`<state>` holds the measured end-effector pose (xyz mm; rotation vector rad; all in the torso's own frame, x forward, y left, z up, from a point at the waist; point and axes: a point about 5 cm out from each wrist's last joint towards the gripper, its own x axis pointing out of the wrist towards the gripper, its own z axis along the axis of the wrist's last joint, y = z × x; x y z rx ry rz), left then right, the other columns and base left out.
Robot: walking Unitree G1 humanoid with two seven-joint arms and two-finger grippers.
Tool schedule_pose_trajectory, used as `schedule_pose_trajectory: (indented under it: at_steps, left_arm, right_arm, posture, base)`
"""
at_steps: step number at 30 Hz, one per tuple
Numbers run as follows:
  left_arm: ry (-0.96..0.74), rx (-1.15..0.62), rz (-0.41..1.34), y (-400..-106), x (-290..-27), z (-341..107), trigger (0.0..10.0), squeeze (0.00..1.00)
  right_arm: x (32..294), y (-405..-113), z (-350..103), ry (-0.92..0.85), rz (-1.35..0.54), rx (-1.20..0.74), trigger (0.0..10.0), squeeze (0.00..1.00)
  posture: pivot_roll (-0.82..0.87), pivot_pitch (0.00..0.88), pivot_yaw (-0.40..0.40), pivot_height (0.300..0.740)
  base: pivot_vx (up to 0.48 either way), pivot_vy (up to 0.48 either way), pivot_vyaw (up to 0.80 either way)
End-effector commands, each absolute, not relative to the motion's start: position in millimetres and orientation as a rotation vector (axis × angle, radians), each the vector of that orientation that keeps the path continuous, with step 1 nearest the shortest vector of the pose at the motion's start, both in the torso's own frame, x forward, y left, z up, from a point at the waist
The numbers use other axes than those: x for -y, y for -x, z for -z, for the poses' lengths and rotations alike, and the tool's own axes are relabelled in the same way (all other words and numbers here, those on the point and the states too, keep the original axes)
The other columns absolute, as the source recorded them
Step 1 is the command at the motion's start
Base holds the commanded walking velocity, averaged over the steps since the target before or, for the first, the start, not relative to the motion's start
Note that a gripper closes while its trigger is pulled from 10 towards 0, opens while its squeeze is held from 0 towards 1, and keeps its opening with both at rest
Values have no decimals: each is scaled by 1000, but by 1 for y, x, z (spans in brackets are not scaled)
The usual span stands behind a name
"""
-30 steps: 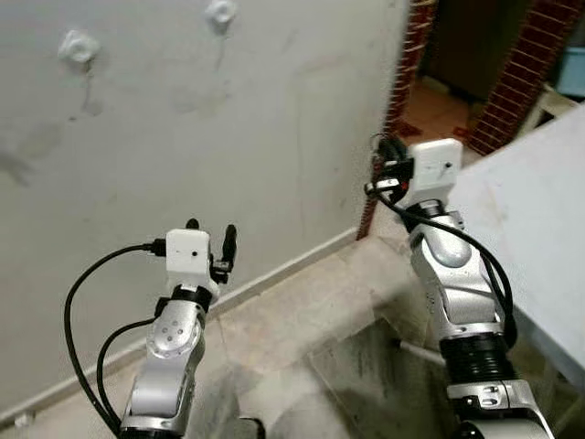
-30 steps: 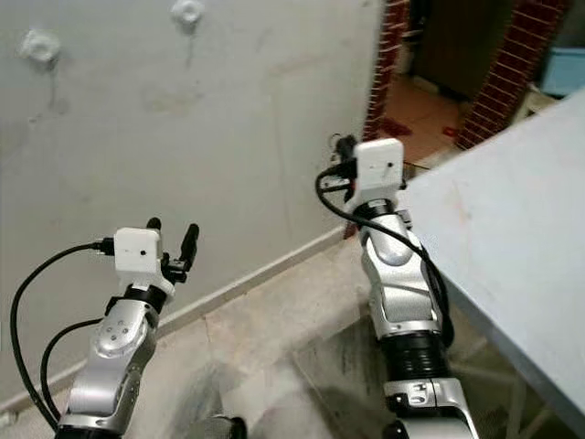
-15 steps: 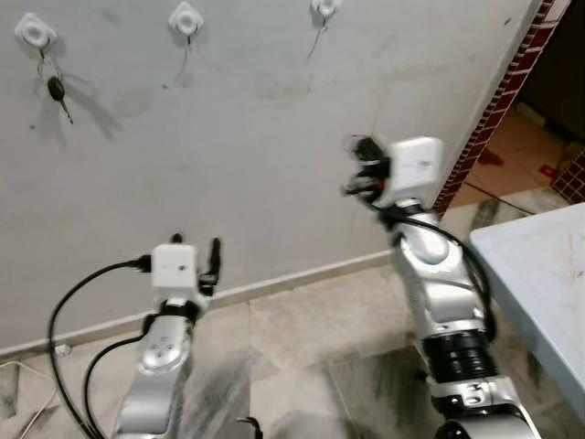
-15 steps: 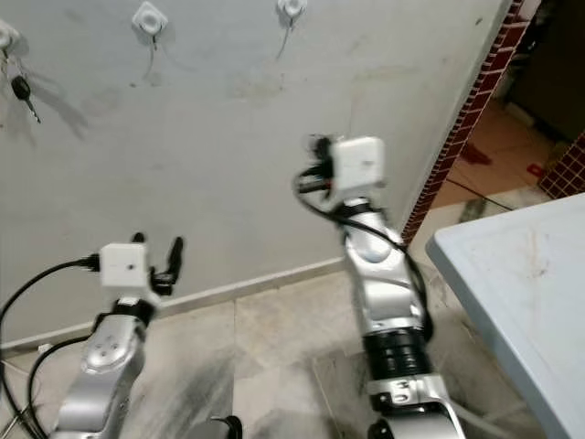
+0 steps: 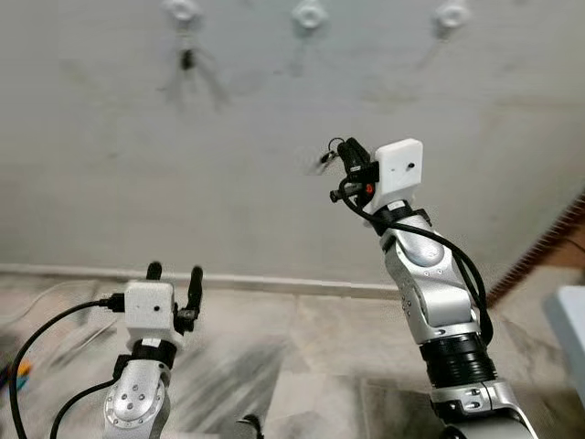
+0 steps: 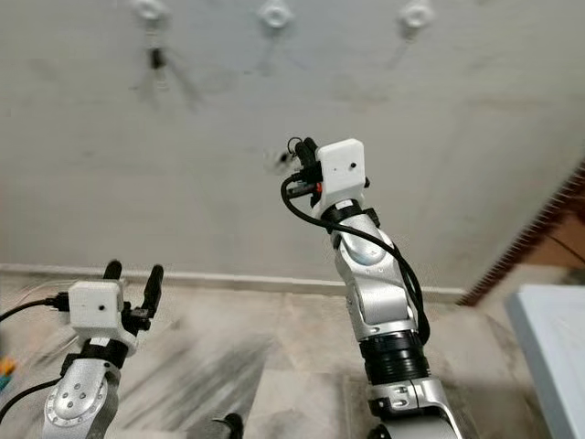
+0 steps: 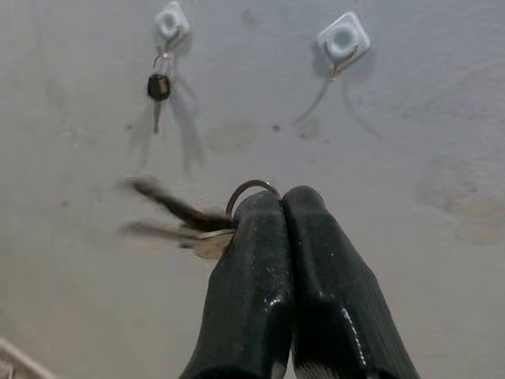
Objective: Hang keys on a hook
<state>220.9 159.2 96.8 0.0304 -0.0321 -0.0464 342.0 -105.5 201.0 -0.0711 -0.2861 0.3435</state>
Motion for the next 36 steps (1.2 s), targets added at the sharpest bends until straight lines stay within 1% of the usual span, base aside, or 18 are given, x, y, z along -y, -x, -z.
schedule_pose_trajectory:
  at_steps: [1, 4, 9, 11, 25, 29, 36]
  left_arm:
    - [-46, 39, 80, -218, -156, -102, 10000, 0]
    - [-58, 21, 78, -217, -156, -98, 10000, 0]
    - [-64, 12, 90, -221, -154, -99, 10000, 0]
    - [-57, 24, 95, -227, -152, -105, 10000, 0]
    - [-59, 32, 68, -241, -159, -110, 10000, 0]
    - [-75, 36, 60, -243, -160, -111, 10000, 0]
    - [-39, 57, 84, -249, -159, -120, 10000, 0]
  right_arm:
    - [106, -341, -208, 60, -341, 309, 10000, 0]
    - [104, -341, -208, 52, -343, 310, 10000, 0]
    - [105, -343, -215, 4, -330, 344, 10000, 0]
    - [107, -346, -221, -13, -318, 367, 10000, 0]
    - [108, -352, -225, -16, -299, 362, 10000, 0]
    - [105, -353, -226, -18, -303, 365, 10000, 0]
    - [103, -355, -230, -37, -310, 386, 10000, 0]
  posture:
    - [124, 136, -40, 740]
    - [125, 138, -38, 740]
    - [129, 141, -34, 740]
    - [127, 140, -29, 740]
    - [118, 131, -18, 740]
    - [118, 129, -15, 740]
    - [124, 127, -12, 740]
  base:
    - [0, 0, 800]
    - [0, 0, 800]
    - [0, 0, 0]
    - [0, 0, 0]
    - [0, 0, -57]
    - [0, 0, -800]
    - [0, 0, -796]
